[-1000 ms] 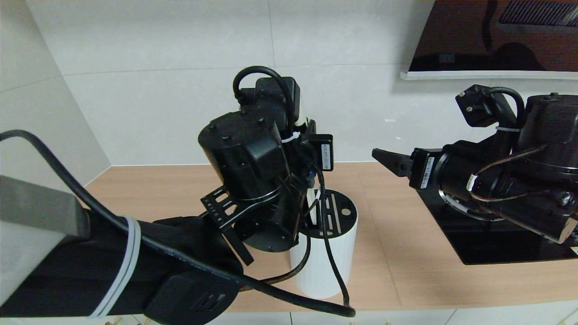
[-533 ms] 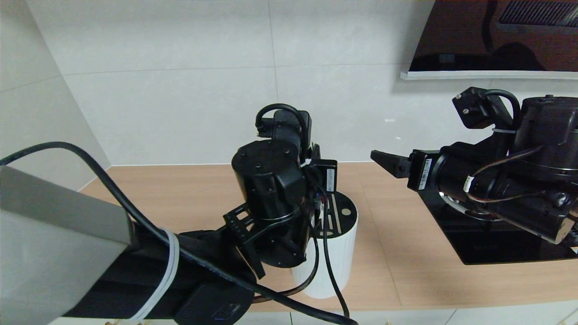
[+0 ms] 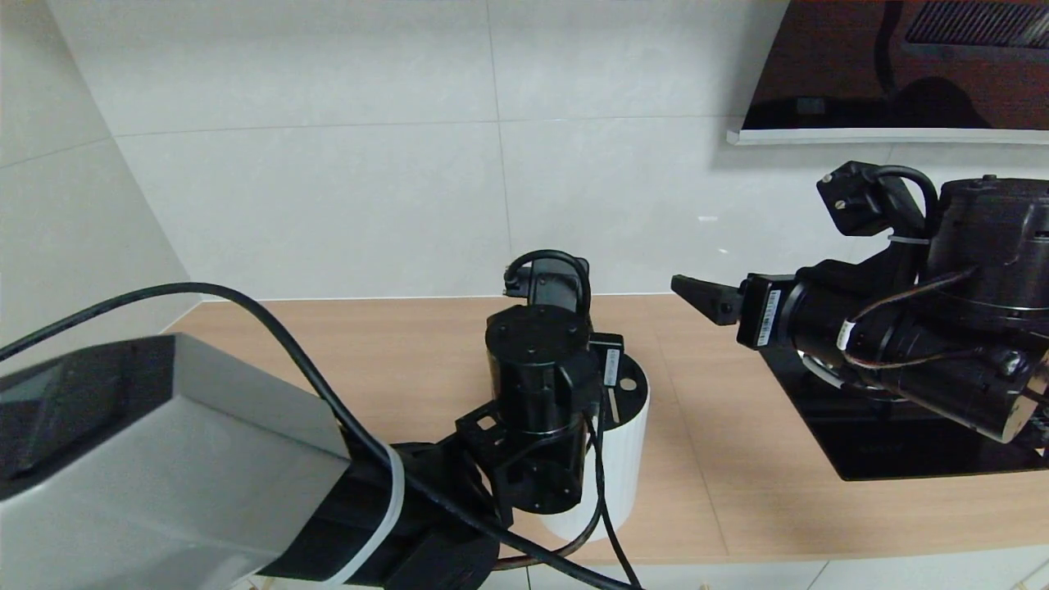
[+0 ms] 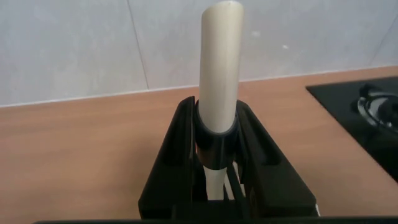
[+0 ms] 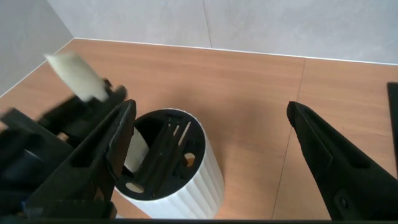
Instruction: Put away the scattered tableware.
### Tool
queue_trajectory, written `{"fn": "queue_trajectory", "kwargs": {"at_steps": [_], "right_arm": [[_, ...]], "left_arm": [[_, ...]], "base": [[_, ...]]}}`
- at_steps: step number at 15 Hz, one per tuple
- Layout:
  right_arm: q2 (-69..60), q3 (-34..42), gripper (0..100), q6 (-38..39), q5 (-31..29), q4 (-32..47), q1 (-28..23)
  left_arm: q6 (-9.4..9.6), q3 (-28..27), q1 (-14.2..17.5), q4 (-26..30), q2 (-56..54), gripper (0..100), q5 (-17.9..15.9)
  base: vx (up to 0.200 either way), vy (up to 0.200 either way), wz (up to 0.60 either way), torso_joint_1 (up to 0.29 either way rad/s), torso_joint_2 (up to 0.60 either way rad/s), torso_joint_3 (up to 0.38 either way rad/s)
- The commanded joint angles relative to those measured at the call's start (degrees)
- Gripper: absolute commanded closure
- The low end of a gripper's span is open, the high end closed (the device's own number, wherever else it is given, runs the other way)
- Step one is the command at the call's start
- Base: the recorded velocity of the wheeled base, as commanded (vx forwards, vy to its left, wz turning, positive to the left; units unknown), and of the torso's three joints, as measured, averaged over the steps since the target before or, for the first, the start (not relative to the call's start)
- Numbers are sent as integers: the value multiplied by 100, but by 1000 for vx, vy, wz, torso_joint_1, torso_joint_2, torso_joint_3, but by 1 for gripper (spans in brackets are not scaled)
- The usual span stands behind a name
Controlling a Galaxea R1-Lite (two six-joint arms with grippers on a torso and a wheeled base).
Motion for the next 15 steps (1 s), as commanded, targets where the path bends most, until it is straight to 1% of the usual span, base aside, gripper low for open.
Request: {"fn": "queue_trajectory", "kwargs": {"at_steps": [1, 5, 11, 12, 15], "right_arm": [[24, 1, 0, 2, 3, -3, 2], [42, 1, 0, 2, 3, -3, 2], [33, 1, 0, 2, -5, -3, 2], [33, 1, 0, 2, -5, -3, 2], [24, 1, 0, -7, -5, -3, 2]], "left_arm": [[0, 10, -36, -2, 195, 100, 3], [-9, 36, -124, -99, 380, 100, 21], [-9, 54, -124, -107, 371, 100, 21], [-9, 54, -124, -107, 371, 0, 21], [-9, 54, -133, -274, 336, 0, 21]], "base": [[0, 0, 0, 0, 0, 0], [0, 0, 0, 0, 0, 0], [0, 0, 0, 0, 0, 0], [0, 0, 0, 0, 0, 0], [0, 0, 0, 0, 0, 0]]}}
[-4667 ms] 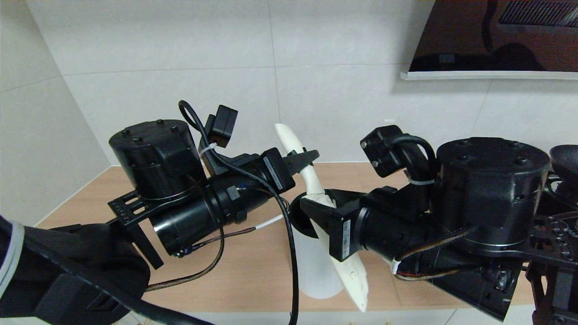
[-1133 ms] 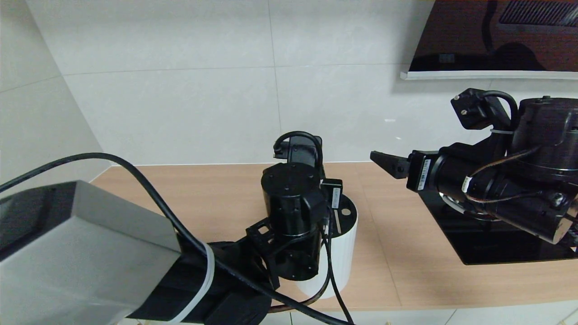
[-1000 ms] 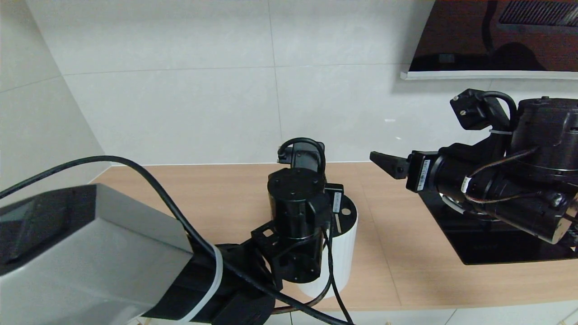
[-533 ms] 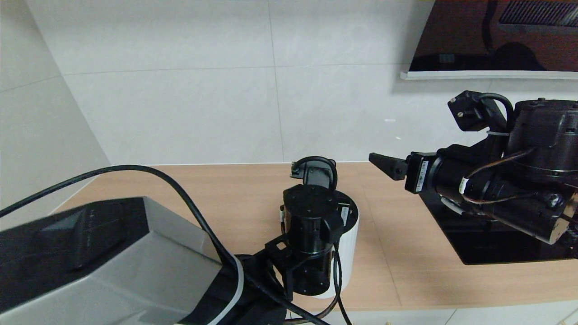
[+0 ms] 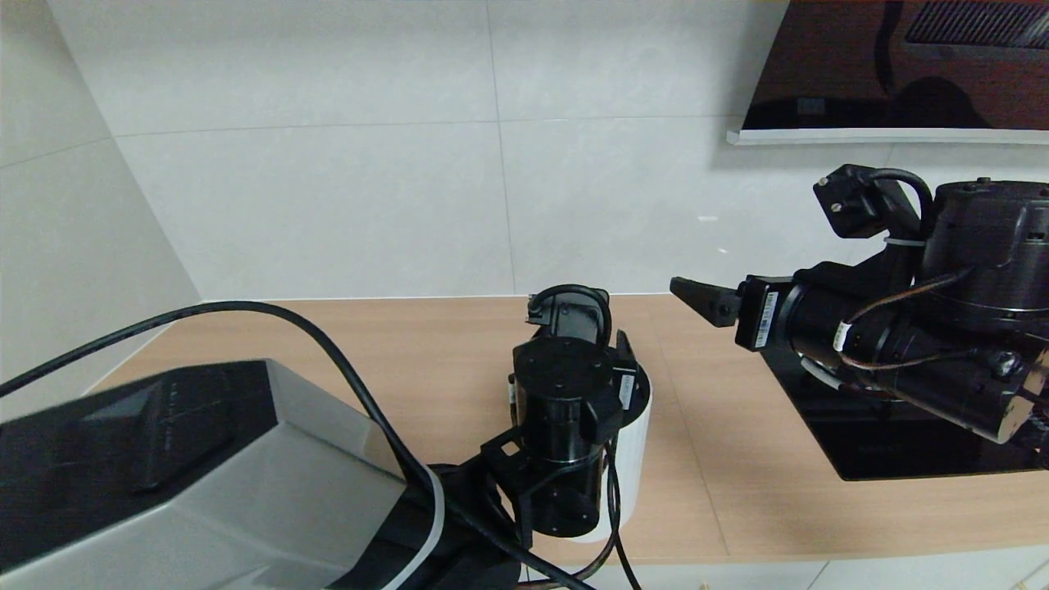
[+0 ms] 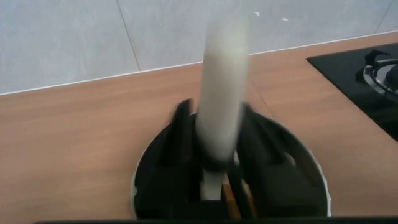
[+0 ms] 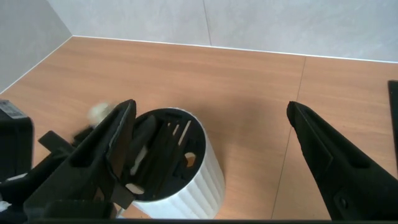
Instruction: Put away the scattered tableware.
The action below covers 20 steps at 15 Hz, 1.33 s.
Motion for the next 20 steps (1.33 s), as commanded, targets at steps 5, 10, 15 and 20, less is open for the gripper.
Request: {"fn": "queue_trajectory", "kwargs": {"at_steps": [5, 10, 15, 20], "right_arm": [[-13, -2, 0, -1, -8, -3, 2], [-320, 16, 0, -142, 1, 50, -6], [-1656, 789, 0, -766, 9, 41, -270], [-4064, 2134, 0, -810, -61, 208, -701]], "left_arm": [[11, 113, -6, -35, -200, 0, 5], [28, 834, 275, 238, -2379, 0, -417], [19, 2056, 1409, 686, -4858, 0, -1665], [19, 3102, 2411, 3217, -7952, 0, -1841]], "base": [[0, 0, 0, 0, 0, 0], [0, 0, 0, 0, 0, 0], [0, 0, 0, 0, 0, 0], [0, 0, 0, 0, 0, 0]]}}
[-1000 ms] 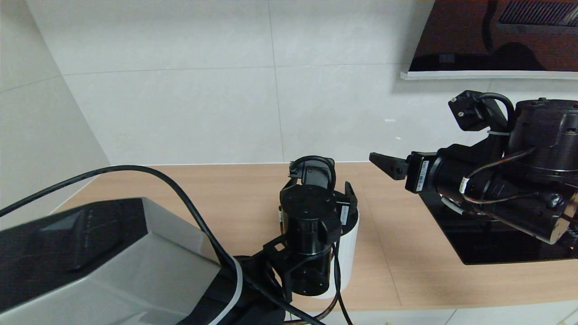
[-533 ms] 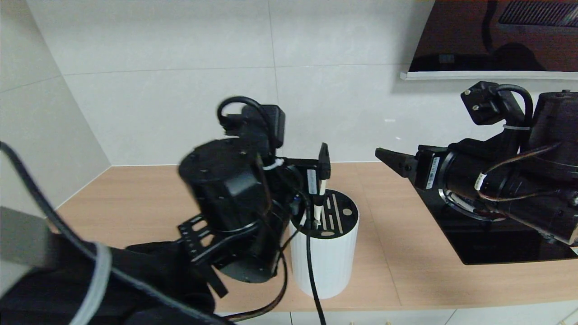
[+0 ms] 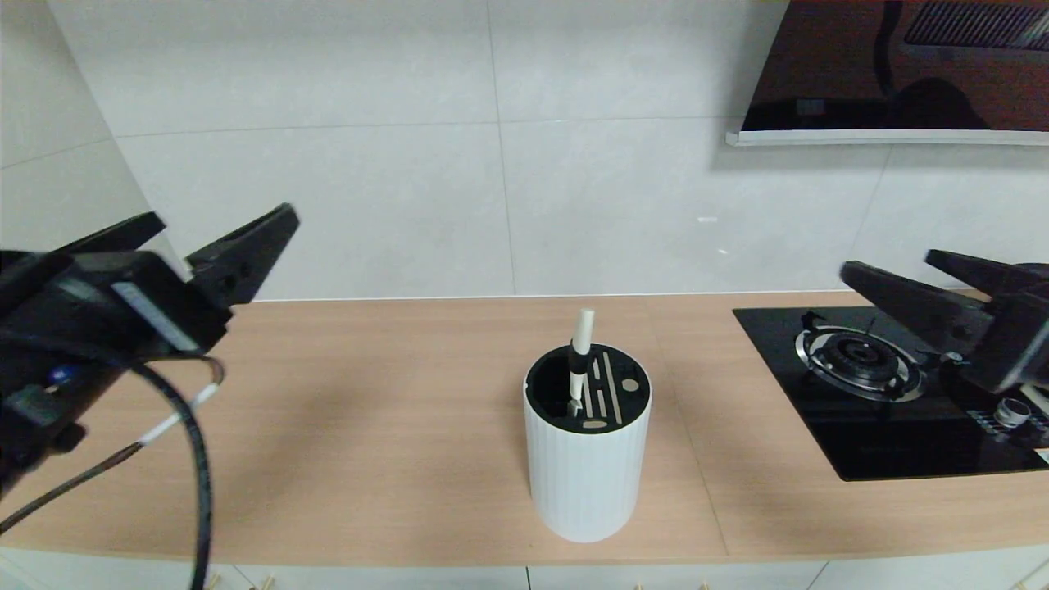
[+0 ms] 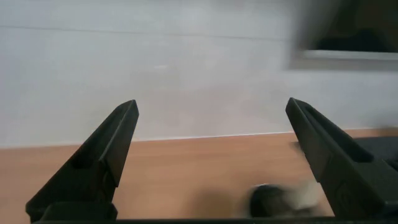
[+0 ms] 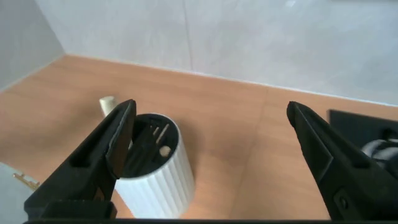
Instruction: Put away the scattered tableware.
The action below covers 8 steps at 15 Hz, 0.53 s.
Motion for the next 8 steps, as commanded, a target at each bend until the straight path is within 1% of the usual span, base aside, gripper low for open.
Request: {"fn": "queue_trajectory", "kwargs": {"at_steps": [1, 2, 3, 4, 5, 7, 8], "right_arm": [[-1923, 881, 0, -35, -12, 320, -480], [-2520, 1083, 0, -35, -12, 706, -612], [-3399, 1179, 0, -27, -12, 1506, -876], [-3944, 1144, 0, -27, -12, 2104, -1104], [-4463, 1083, 0, -27, -3, 2578, -1333], [-5280, 1012, 0, -27, 5, 3273, -1623], [-5491, 1012, 0, -35, 14, 3492, -1693]], "left_arm": [[1, 575, 708, 1825, -2563, 0, -135], [1, 575, 972, 2511, -3090, 0, -152], [1, 557, 1253, 3337, -3873, 0, -390], [-8, 557, 1596, 3706, -4321, 0, -601], [-8, 566, 1825, 4040, -4752, 0, -829], [-8, 557, 2167, 4559, -5349, 0, -1014], [-8, 575, 2255, 4664, -5490, 0, -1066]], "base": [[0, 0, 0, 0, 0, 0], [0, 0, 0, 0, 0, 0], [0, 0, 0, 0, 0, 0], [0, 0, 0, 0, 0, 0], [0, 0, 0, 0, 0, 0], [0, 0, 0, 0, 0, 0], [0, 0, 0, 0, 0, 0]]}}
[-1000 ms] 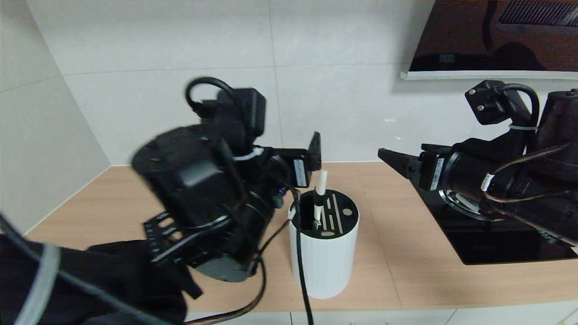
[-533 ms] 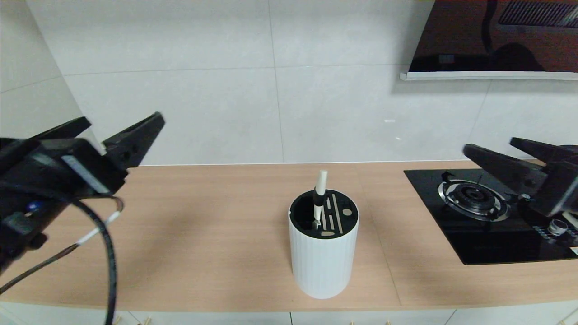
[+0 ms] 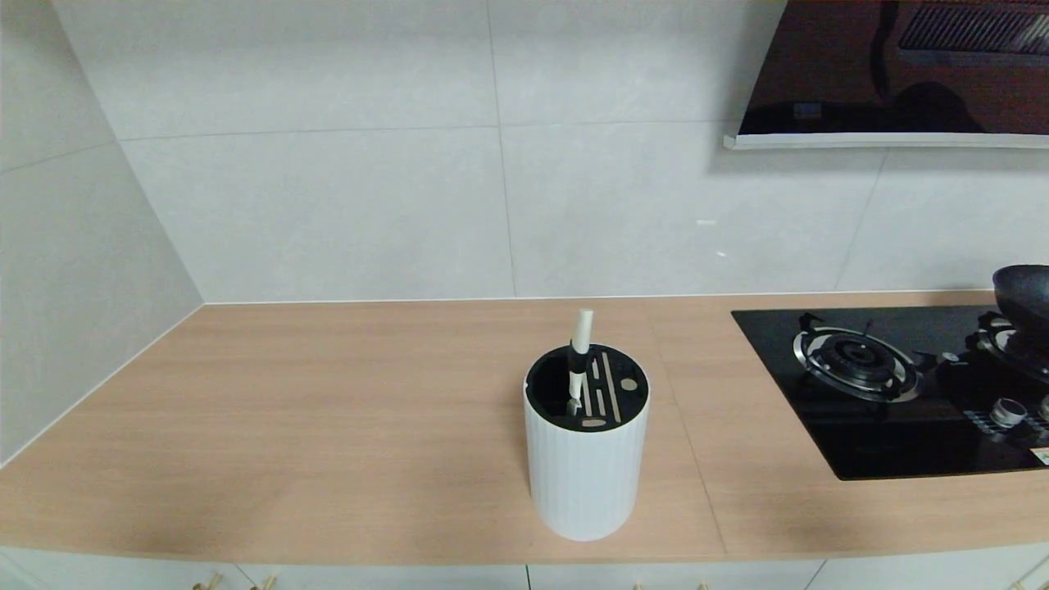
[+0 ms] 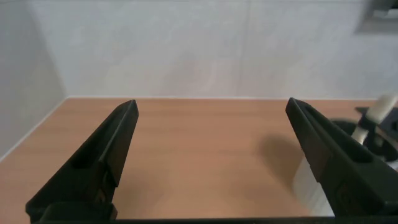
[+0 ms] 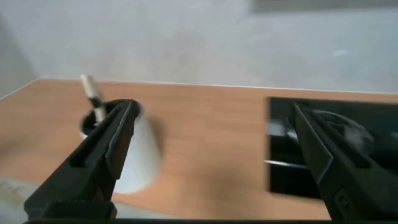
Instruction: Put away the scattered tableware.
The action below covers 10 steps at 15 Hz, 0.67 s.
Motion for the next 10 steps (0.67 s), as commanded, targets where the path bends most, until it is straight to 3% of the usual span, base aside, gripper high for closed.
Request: {"fn": "queue_trajectory", "kwargs": {"at_steps": [1, 3, 5, 6, 10], "right_arm": [[-1696, -17, 0, -7, 41, 1045, -742], [-1705, 1, 0, 10, 5, 1062, -1137], [-1766, 1, 0, -7, 67, 1053, -1621], [-1986, -8, 0, -78, 260, 1097, -1884], [-2267, 361, 0, -104, 234, 1168, -1990]], "left_arm": [[4, 46, 702, 576, -1317, 0, -206], [-5, 55, 1035, 593, -1475, 0, -206], [-5, 257, 1589, 593, -1800, 0, -241], [-5, 450, 1660, 549, -1905, 0, -214], [-137, 670, 1668, 514, -1905, 0, 14]], "base": [[0, 0, 0, 0, 0, 0], [0, 0, 0, 0, 0, 0], [0, 0, 0, 0, 0, 0], [0, 0, 0, 0, 0, 0], [0, 0, 0, 0, 0, 0]]}}
